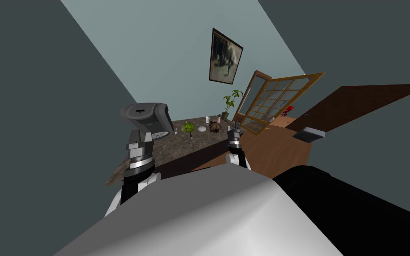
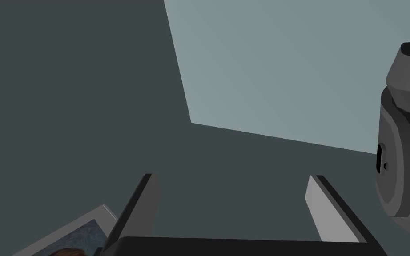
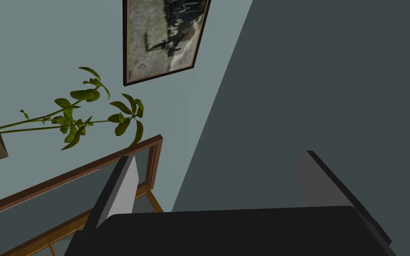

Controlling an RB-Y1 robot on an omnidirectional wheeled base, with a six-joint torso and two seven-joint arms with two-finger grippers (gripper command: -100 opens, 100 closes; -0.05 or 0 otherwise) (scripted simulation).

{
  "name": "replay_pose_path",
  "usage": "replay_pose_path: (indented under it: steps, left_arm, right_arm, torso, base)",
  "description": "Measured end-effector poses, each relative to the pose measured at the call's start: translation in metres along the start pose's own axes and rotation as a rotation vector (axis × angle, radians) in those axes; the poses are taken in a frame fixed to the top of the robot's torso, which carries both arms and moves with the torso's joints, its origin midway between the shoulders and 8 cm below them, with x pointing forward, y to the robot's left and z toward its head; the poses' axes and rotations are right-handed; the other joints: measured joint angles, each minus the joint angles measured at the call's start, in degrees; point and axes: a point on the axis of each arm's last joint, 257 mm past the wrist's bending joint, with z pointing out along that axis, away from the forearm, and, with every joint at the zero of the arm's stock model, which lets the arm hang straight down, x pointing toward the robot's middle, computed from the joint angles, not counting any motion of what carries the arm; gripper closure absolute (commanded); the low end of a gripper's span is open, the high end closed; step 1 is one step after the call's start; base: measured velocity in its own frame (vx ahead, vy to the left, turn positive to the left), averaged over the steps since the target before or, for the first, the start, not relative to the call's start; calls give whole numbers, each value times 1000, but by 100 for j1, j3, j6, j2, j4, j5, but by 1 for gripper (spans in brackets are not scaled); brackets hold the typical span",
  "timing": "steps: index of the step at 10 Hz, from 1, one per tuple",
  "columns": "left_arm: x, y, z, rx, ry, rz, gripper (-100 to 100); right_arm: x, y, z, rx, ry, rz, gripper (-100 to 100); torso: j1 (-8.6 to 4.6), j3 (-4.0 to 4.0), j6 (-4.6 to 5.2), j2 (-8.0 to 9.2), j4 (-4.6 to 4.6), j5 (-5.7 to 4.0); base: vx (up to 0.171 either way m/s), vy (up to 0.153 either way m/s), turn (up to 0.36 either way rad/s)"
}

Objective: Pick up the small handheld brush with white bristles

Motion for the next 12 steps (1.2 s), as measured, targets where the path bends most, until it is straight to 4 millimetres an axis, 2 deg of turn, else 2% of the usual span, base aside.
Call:
replay_pose_path:
  steps: [3, 9, 12]
  left_arm:
    - [5, 24, 6, -51, 44, 27, -100]
    - [10, 77, 18, -179, 112, 91, -100]
    - [12, 117, 25, -260, 148, 133, -100]
  right_arm:
    - [0, 0, 0, 0, 0, 0, 0]
    - [0, 0, 0, 0, 0, 0, 0]
    - [0, 0, 0, 0, 0, 0, 0]
  torso:
    - [-44, 5, 2, 8, 2, -10]
    - [-24, 3, 1, 6, 1, -6]
    - [-28, 0, 1, 1, 0, -7]
  base:
    - [-26, -115, -94]
    - [-12, -87, -84]
    - [-3, -69, -65]
